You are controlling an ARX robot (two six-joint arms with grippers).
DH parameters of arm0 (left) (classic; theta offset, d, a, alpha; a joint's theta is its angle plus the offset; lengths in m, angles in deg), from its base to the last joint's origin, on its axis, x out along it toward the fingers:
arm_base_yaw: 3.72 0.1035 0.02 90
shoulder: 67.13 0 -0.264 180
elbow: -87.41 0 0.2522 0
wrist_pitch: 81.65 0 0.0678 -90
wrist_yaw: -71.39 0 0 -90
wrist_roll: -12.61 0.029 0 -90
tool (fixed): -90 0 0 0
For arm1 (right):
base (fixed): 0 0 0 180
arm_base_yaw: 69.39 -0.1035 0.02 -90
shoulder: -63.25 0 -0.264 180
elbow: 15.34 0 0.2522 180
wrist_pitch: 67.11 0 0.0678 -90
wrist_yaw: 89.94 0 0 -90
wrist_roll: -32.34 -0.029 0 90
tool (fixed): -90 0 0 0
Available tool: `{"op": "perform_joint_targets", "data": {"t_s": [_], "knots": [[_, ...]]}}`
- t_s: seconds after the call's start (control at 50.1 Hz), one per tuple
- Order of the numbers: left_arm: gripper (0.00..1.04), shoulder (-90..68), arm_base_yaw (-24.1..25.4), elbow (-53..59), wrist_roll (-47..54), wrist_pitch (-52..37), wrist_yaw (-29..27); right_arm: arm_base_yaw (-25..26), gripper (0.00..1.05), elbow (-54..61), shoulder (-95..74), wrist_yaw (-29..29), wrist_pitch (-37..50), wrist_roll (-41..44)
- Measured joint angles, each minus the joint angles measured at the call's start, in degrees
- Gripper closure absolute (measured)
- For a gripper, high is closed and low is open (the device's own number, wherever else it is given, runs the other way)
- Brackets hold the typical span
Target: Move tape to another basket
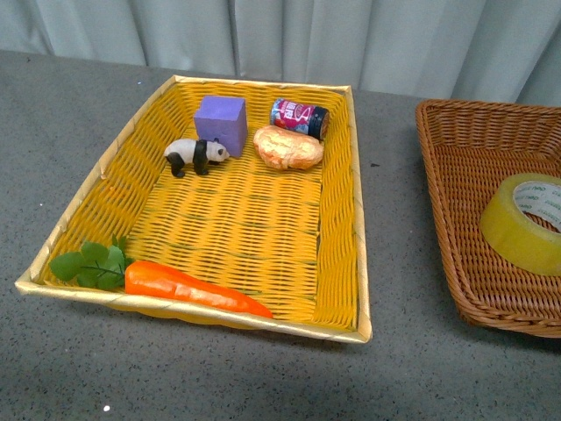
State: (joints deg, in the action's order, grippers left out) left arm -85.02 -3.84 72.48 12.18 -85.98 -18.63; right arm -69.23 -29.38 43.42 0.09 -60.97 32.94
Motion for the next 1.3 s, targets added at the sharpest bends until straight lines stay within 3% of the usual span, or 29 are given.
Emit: {"op": "perform_joint_targets", "data": {"t_s": [0.419,0.539,0.619,0.819,1.018,1.198,1.298], "knots": [[1.01,7.82,0.00,0.00,0.00,7.82,0.00,0.00,1.04,0.00,8.70,0.00,-8.55,0.00],[1.01,15.56,0.00,-0.02,0.02,17.20,0.02,0.00,1.04,0.00,10.47,0.00,-10.36,0.00],[1.01,17.51,0.00,-0.02,0.02,17.84,0.02,0.00,1.04,-0.02,17.38,0.15,-19.17,0.02],[1.00,17.59,0.00,-0.02,-0.02,18.01,0.02,0.00,1.04,-0.02,19.54,0.07,-19.80,0.00],[0.65,17.62,0.00,-0.02,0.00,18.01,0.00,0.00,0.74,-0.02,19.54,0.09,-19.80,0.00],[0.22,17.62,0.00,-0.02,0.00,18.01,0.00,0.00,0.32,-0.02,19.54,0.09,-19.80,0.00],[0.05,17.62,0.00,-0.02,0.15,18.01,0.02,0.00,0.10,-0.02,19.54,0.09,-19.80,0.00]]}}
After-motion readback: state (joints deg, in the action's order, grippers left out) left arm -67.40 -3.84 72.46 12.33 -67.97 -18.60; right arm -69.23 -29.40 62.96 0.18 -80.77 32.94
